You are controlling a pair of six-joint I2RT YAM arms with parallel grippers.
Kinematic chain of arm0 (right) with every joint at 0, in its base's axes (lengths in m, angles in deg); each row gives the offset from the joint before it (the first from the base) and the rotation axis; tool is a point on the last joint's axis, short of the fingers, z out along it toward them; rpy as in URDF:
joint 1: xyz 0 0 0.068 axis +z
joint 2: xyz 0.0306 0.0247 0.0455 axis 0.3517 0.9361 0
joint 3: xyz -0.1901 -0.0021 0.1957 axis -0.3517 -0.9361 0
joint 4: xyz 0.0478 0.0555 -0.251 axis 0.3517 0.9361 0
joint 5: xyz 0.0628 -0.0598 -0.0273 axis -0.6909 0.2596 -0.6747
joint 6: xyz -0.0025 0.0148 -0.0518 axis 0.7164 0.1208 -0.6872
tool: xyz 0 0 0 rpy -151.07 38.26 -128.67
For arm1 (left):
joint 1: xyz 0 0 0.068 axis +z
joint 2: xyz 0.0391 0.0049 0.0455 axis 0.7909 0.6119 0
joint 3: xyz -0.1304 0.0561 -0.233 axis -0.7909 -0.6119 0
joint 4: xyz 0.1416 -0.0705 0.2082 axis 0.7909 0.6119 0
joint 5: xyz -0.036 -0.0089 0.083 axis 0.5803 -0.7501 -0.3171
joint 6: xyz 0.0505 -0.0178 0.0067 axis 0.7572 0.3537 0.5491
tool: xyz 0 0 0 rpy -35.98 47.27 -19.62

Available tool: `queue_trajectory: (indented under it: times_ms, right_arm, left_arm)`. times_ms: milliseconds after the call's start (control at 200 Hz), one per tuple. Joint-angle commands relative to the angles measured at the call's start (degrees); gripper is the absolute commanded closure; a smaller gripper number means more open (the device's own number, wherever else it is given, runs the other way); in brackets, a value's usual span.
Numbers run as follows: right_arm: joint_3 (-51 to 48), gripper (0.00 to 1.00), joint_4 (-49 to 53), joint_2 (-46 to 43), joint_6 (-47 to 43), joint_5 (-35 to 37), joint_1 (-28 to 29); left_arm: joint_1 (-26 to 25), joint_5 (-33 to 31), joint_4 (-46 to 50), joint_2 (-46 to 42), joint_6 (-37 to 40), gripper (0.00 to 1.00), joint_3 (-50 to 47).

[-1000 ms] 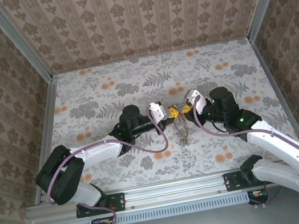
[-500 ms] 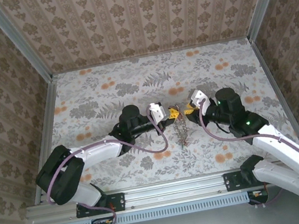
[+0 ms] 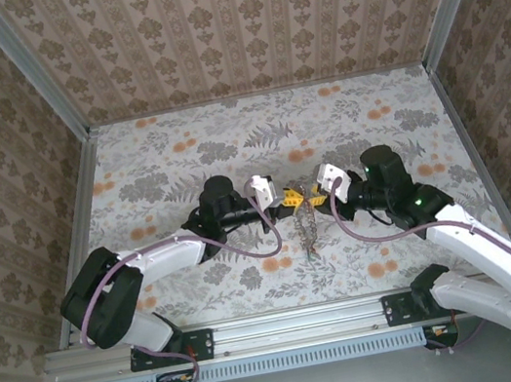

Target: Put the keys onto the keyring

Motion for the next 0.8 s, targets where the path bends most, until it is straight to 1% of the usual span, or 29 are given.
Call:
queue_trajectory:
  times_ms: [0, 240, 375, 455, 515, 655, 735, 780, 795]
  right_arm:
    - [1.5, 0.74, -1.1, 0.5, -4.2, -2.9, -0.2]
    - [1.7, 0.76, -2.4, 2.0, -4.4, -5.0, -0.2]
    - [1.6, 0.80, -3.4, 2.6, -3.9, -5.4, -0.2]
    - [1.6, 0.83, -3.6, 2.6, -3.9, -6.1, -0.2]
    - [1.7, 0.90, -3.4, 2.8, -4.1, -6.4, -0.2]
    - [2.2, 1.00, -2.1, 3.4, -4.5, -6.2, -0.2]
    - [2.6, 1.00, -1.1, 3.4, -4.8, -6.0, -0.2]
    - [3.0, 1.00, -0.5, 3.3, -5.0, -6.0, -0.2]
    - [3.0, 1.00, -0.3, 3.3, -5.1, -5.9, -0.2]
  left_arm:
    - [0.4, 3.4, -1.4, -1.0, -1.2, 1.00, 1.9]
    - [0.5, 4.3, -1.1, -1.1, -1.4, 1.00, 2.4]
    - [0.4, 4.6, -1.1, -1.1, -1.5, 1.00, 2.4]
    - [0.4, 4.6, -1.0, -1.1, -1.5, 1.00, 2.4]
    - [0.4, 4.5, -1.2, -1.1, -1.5, 1.00, 2.4]
    - [0.5, 4.2, -1.2, -1.3, -1.3, 1.00, 2.4]
    - [0.5, 3.8, -0.5, -1.4, -1.1, 1.00, 2.5]
    - [0.5, 3.2, 0.4, -1.6, -0.7, 0.96, 2.7]
    - [0.5, 3.0, 0.7, -1.6, -0.5, 0.92, 2.7]
